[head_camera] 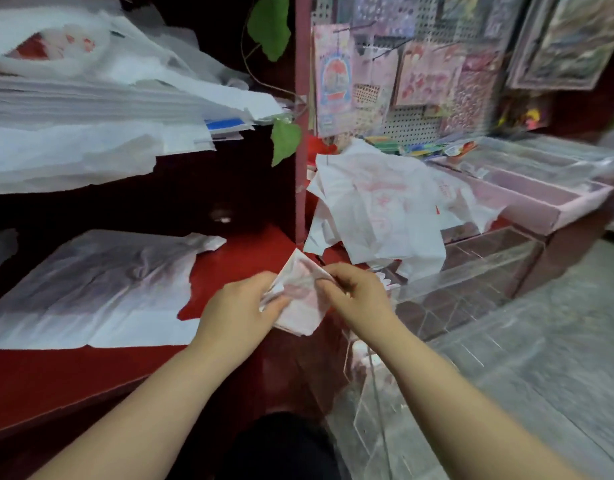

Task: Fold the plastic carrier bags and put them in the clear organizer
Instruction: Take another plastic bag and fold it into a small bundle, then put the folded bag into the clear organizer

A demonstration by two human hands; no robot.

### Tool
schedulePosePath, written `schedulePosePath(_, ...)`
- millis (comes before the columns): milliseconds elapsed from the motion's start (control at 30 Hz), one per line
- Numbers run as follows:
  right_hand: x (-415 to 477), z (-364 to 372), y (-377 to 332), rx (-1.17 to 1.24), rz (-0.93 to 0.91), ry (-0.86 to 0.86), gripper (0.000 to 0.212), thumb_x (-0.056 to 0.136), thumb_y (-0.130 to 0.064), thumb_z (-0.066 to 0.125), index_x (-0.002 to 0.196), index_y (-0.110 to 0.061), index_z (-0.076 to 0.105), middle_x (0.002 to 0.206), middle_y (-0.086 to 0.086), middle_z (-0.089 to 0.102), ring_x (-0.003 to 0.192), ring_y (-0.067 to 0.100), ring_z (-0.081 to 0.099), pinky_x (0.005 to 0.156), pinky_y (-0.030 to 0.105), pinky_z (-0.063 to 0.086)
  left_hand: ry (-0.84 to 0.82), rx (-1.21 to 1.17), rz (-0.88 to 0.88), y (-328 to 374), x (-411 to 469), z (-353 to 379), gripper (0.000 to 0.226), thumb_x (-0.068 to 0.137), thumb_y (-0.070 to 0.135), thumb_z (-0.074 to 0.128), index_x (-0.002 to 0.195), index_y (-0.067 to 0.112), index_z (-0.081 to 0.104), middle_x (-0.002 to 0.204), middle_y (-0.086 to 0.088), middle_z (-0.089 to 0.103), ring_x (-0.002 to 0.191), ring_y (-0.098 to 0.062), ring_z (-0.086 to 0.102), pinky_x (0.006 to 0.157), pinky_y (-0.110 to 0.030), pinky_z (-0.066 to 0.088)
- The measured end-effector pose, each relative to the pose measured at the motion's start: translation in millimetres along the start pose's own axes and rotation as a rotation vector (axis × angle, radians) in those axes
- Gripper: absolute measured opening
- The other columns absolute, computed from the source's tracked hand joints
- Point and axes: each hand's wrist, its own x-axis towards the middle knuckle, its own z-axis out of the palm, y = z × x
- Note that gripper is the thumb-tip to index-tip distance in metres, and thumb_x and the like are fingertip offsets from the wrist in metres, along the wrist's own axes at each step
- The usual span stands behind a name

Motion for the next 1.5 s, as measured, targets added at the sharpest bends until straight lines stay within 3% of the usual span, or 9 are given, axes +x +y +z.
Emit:
schedulePosePath(133, -20, -44, 35, -0.044, 0.108, 0.02, 0.025, 0.084, -0.001, 0.059, 0.079, -0.026, 0.063, 0.061, -0.021, 0.057, 0.065, -0.009, 0.05, 0.064, 0.009, 0.037, -0.138, 0.002, -0.011, 29, 15, 47, 0.027, 0.087, 0.026, 0.059, 0.065, 0.02, 0.045, 0.059, 0.001, 0.051, 0.079, -0.031, 0.058, 0.066, -0.035, 0.039)
schedulePosePath(300, -23, -85, 51, -0.388, -0.068, -0.02, 0.05, 0.074, -0.023, 0.068, 0.122, -0.012, 0.056, 0.111, -0.004, 0.061, 0.1, 0.011, 0.055, 0.085, 0.024, 0.039, -0.239, 0.245, 0.121, 61, 33, 92, 0.02, 0.091, 0.028, 0.05, 0.103, 0.015, 0.06, 0.104, -0.004, 0.063, 0.102, -0.025, 0.055, 0.071, -0.031, 0.036)
schedulePosePath(433, -8, -106, 57, -0.811, -0.298, -0.164, 0.029, 0.06, -0.024, 0.064, 0.087, -0.015, 0.072, 0.071, 0.001, 0.069, 0.069, 0.027, 0.063, 0.063, 0.032, 0.036, -0.308, 0.349, 0.17, 79, 47, 115, 0.025, 0.093, 0.029, 0.046, 0.115, 0.021, 0.057, 0.113, -0.002, 0.061, 0.109, -0.023, 0.052, 0.075, -0.029, 0.036)
schedulePosePath(567, 3, -117, 60, -0.94, -0.138, -0.429, 0.023, 0.086, -0.021, 0.054, 0.104, -0.017, 0.067, 0.092, 0.01, 0.067, 0.092, 0.028, 0.057, 0.075, 0.031, 0.032, -0.283, 0.357, 0.178, 86, 46, 128, 0.029, 0.094, 0.041, 0.042, 0.113, 0.025, 0.057, 0.111, 0.001, 0.062, 0.107, -0.022, 0.054, 0.069, -0.025, 0.033)
schedulePosePath(733, 1, -145, 87, -0.422, 0.3, -0.173, 0.011, 0.086, -0.002, 0.054, 0.085, -0.006, 0.065, 0.067, -0.001, 0.055, 0.062, 0.005, 0.049, 0.056, 0.019, 0.032, 0.017, 0.216, 0.302, 53, 35, 138, 0.049, 0.078, 0.044, 0.044, 0.107, 0.01, 0.066, 0.115, -0.011, 0.063, 0.114, -0.023, 0.043, 0.096, -0.031, 0.024)
schedulePosePath(1000, -23, -147, 144, 0.258, 0.641, 0.146, 0.02, 0.084, 0.01, 0.053, 0.081, -0.009, 0.06, 0.079, 0.007, 0.06, 0.074, 0.016, 0.055, 0.077, 0.026, 0.044, -0.123, 0.373, 0.237, 27, 15, 154, 0.061, 0.085, 0.046, 0.035, 0.126, 0.005, 0.052, 0.125, -0.013, 0.059, 0.118, -0.03, 0.054, 0.107, -0.03, 0.005)
schedulePosePath(1167, -18, -138, 149, -0.167, 0.605, -0.054, 0.008, 0.084, 0.002, 0.059, 0.083, -0.004, 0.064, 0.067, 0.0, 0.053, 0.064, 0.014, 0.047, 0.055, 0.014, 0.036, -0.121, 0.378, 0.265, 23, 16, 154, 0.064, 0.083, 0.05, 0.036, 0.129, 0.007, 0.046, 0.126, -0.012, 0.058, 0.118, -0.029, 0.053, 0.107, -0.028, 0.004)
schedulePosePath(1300, -9, -135, 142, -0.748, 0.47, -0.294, 0.012, 0.087, -0.015, 0.056, 0.079, -0.017, 0.065, 0.062, -0.013, 0.048, 0.089, 0.023, 0.05, 0.079, 0.028, 0.029, -0.144, 0.376, 0.265, 23, 16, 153, 0.064, 0.082, 0.052, 0.035, 0.13, 0.01, 0.039, 0.127, -0.012, 0.058, 0.125, -0.024, 0.045, 0.109, -0.028, 0.004)
schedulePosePath(1500, -2, -125, 141, -1.081, 0.356, -0.717, 0.028, 0.091, -0.02, 0.047, 0.113, -0.025, 0.065, 0.11, 0.001, 0.063, 0.113, 0.022, 0.04, 0.094, 0.032, 0.025, -0.152, 0.377, 0.283, 19, 17, 156, 0.063, 0.081, 0.052, 0.036, 0.13, 0.011, 0.038, 0.127, -0.012, 0.058, 0.126, -0.023, 0.043, 0.109, -0.028, 0.005)
